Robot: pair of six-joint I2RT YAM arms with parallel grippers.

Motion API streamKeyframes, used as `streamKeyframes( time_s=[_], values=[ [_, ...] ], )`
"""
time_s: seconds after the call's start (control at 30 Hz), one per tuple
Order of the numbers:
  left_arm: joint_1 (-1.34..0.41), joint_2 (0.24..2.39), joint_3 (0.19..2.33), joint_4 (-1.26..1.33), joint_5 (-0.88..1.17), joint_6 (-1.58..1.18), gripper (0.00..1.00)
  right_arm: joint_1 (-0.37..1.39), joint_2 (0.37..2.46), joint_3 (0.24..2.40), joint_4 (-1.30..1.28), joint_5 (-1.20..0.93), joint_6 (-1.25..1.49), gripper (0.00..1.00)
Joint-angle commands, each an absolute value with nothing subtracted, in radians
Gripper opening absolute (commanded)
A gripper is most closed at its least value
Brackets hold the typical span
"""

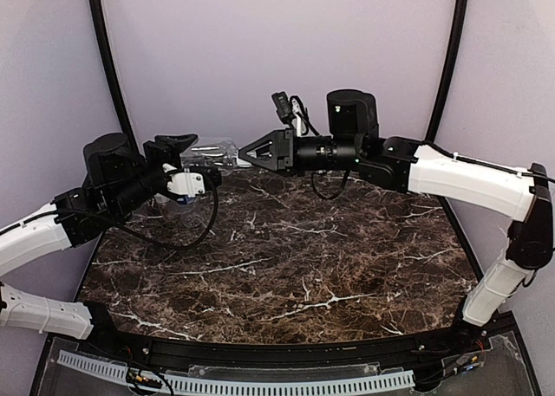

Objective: Unscrew the bottle caps

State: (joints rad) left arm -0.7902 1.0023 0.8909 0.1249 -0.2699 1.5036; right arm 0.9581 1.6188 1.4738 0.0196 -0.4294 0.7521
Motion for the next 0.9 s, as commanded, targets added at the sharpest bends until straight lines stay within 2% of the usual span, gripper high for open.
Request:
streamKeyframes(
  time_s=[0.0, 0.17, 0.4, 0.73, 0.87],
  values=[
    [-0.795, 0.996, 0.989, -0.141, -0.194, 1.271, 0.58, 1.038, 1.649, 1.530, -0.064, -0.474, 0.411, 0.00],
    [-0.795, 0.993, 1.022, -0.258, -0.133, 1.194, 0.55, 1.077, 1.675, 1.586, -0.239, -0.418, 0.208, 0.00],
    [-0.795, 0.990, 1.073, -0.390, -0.035, 1.141, 0.53, 1.143, 1.640, 1.547, -0.328, -0.312, -0.143, 0.00],
    [-0.795, 0.995, 1.139, -0.587, 0.139, 1.097, 0.49, 1.321, 1.576, 1.408, -0.231, 0.236, -0.780, 0.00],
    [-0.795, 0.998, 1.153, -0.629, 0.174, 1.099, 0.48, 1.354, 1.547, 1.333, -0.102, 0.361, -1.040, 0.00]
  ],
)
